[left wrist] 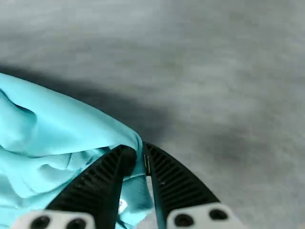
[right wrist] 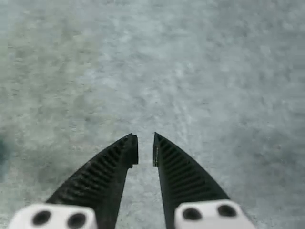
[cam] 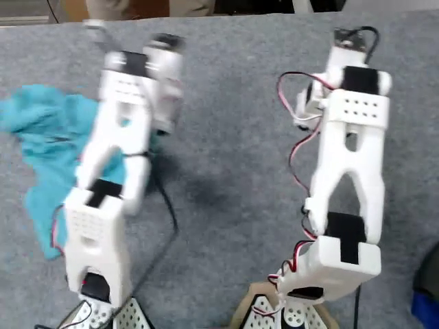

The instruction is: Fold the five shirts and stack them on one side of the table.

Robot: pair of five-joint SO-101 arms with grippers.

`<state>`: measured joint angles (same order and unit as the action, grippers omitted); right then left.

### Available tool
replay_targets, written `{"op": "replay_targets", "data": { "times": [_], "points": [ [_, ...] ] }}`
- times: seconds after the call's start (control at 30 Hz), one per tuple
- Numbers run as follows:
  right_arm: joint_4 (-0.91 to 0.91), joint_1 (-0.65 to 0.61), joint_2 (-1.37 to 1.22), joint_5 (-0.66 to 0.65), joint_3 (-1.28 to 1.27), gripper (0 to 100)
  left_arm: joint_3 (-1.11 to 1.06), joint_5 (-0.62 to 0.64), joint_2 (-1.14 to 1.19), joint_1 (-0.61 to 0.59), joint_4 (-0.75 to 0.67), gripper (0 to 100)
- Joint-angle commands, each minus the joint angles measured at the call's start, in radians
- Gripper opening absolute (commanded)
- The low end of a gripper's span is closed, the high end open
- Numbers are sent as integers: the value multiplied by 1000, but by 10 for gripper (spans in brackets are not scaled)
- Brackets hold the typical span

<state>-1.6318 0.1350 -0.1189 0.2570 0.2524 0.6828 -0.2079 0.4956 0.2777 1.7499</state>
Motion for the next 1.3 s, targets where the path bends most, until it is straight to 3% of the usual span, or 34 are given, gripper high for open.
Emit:
{"op": "replay_targets", "data": {
  "times": [0.0,0.27,0.4,0.5,0.67,0.83,1.03,1.17,1.27],
  "points": [
    [-8,96,7,-3,4,77,-8,20,-77,213,9,19],
    [-6,265,7,-262,5,80,44,97,-85,425,8,24],
    [-6,278,7,-396,5,80,120,219,-88,431,9,164],
    [-6,271,7,-430,7,80,184,358,-127,364,9,239],
    [-8,214,7,-443,25,80,198,385,-216,161,9,248],
    [-9,74,7,-442,104,80,183,385,-321,-181,9,247],
    [34,-271,-5,-437,147,80,-31,361,-328,-597,6,247],
    [144,-515,-74,-431,153,80,-189,330,-246,-743,-83,247],
    [189,-641,-179,-350,153,89,-255,334,-183,-787,-170,247]
  ]
}}
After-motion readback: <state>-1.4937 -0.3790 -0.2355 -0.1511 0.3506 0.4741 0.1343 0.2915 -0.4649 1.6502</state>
